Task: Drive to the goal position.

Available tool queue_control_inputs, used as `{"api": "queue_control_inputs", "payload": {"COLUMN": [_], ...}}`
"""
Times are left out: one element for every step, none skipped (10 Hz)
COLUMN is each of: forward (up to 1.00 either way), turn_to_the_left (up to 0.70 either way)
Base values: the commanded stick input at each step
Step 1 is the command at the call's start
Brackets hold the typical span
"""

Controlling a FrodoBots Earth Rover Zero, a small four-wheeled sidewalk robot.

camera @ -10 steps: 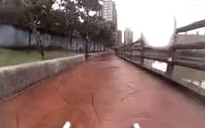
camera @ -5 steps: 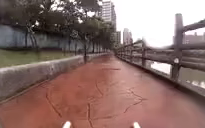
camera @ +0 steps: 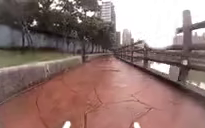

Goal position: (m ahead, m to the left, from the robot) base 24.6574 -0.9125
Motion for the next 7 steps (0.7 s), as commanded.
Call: {"api": "queue_control_inputs", "payload": {"forward": [0.50,0.50,0.50,0.50,0.50,0.50,0.50], "turn_to_the_left": [0.00,0.00,0.00,0.00,0.00,0.00,0.00]}}
